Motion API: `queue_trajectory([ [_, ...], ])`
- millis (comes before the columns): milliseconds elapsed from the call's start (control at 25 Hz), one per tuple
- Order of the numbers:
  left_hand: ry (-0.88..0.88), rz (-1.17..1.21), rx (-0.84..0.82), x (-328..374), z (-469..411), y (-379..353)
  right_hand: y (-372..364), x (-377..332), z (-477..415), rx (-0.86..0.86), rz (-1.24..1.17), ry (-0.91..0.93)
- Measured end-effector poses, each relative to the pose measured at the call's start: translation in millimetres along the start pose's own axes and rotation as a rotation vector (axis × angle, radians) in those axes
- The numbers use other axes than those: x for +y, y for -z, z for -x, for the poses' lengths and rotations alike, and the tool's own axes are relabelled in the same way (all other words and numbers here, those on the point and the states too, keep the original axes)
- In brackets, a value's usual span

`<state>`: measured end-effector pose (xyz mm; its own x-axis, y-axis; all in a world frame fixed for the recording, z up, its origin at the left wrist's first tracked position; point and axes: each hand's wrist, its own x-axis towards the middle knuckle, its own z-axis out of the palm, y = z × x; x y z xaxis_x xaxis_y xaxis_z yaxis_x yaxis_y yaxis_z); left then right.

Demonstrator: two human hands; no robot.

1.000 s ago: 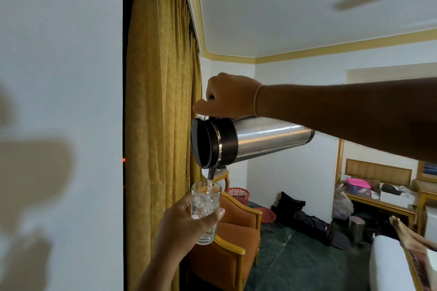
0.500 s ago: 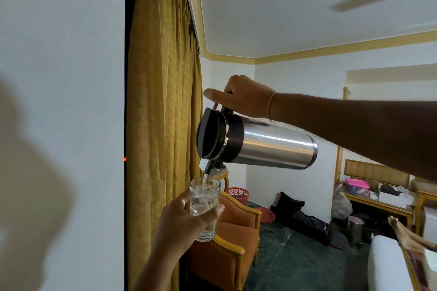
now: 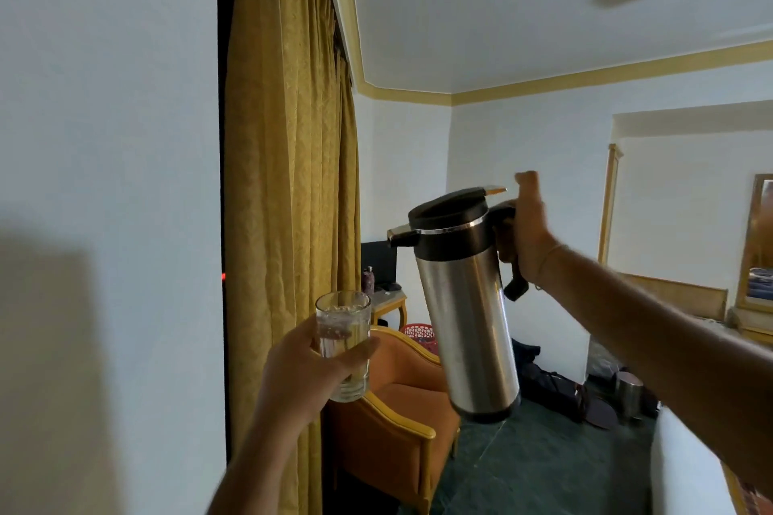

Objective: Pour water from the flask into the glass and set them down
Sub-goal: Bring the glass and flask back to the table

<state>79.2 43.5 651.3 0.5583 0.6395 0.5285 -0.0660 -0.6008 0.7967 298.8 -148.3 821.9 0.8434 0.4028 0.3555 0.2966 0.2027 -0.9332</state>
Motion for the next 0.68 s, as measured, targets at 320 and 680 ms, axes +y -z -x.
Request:
queue_trajectory([
  [320, 0.01, -0.144, -0.048, -37, 10, -8, 23, 112, 50, 0.178, -0.238, -0.199],
  [680, 0.296, -0.326, -0.045, -164, 87, -57, 28, 309, 97, 0.267, -0.199, -0.526],
])
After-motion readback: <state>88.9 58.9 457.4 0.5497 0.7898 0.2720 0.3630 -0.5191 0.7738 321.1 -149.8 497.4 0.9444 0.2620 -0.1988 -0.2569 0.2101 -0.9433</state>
